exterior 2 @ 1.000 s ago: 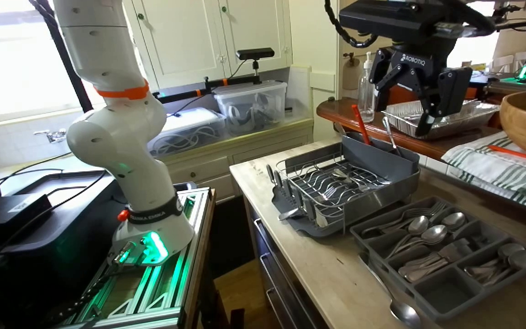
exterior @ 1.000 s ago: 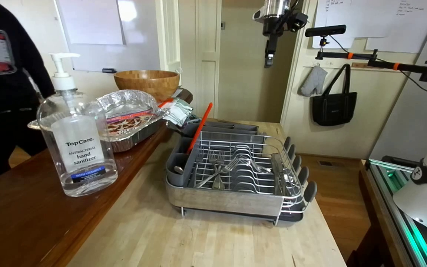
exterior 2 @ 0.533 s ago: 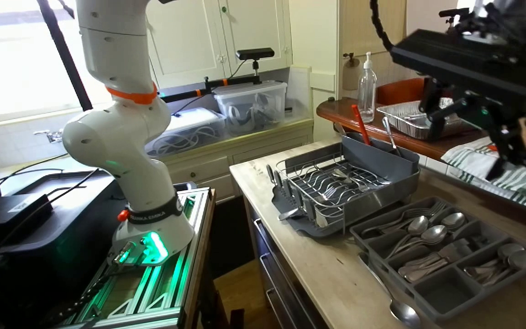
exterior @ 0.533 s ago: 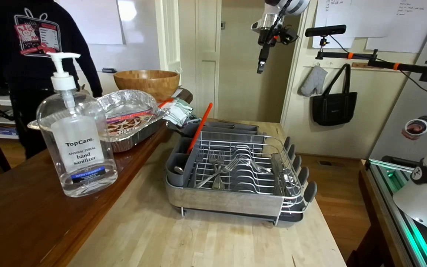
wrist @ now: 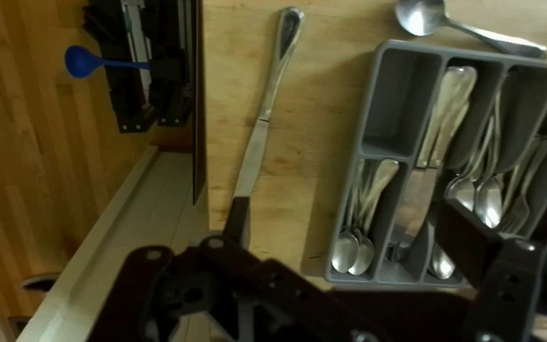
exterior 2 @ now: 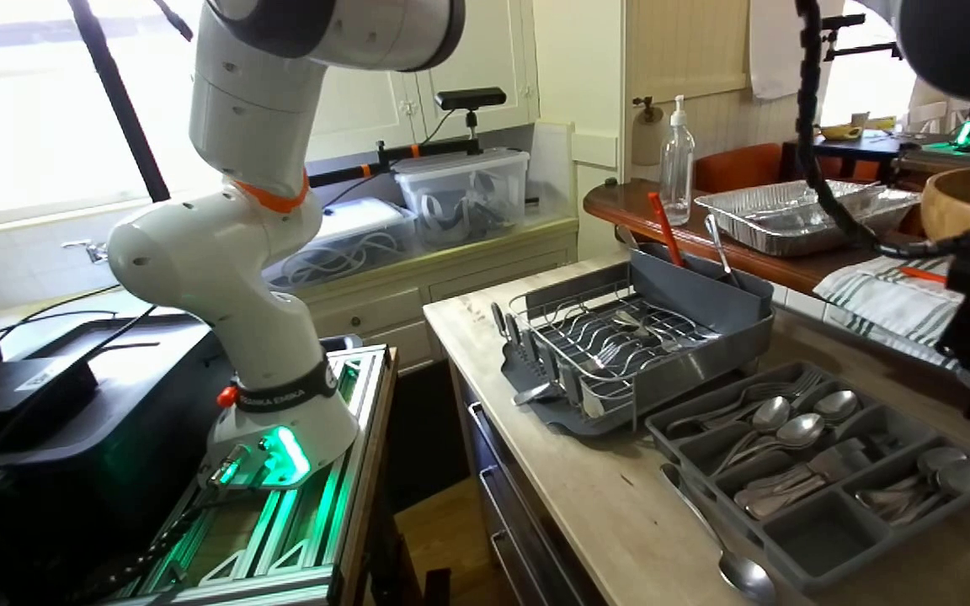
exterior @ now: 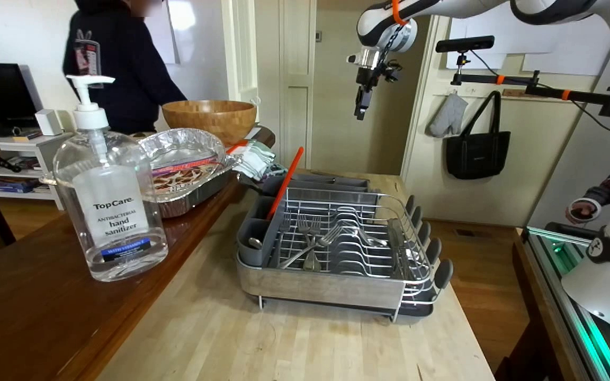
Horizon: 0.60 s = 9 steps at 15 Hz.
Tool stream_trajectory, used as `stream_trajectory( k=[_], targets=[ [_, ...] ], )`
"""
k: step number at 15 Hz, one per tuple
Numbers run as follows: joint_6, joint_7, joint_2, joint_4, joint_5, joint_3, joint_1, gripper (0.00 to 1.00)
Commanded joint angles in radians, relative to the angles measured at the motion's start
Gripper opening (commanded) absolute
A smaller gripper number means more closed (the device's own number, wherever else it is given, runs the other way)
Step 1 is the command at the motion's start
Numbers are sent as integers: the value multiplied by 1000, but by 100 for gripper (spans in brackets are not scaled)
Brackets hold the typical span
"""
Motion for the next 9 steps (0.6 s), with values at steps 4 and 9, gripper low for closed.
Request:
stream_trajectory(
  k=[4,9],
  targets=[
    [121,23,129,83,-14,20,-32,100],
    [152,51,172,121,-19,24,-41,100]
  ],
)
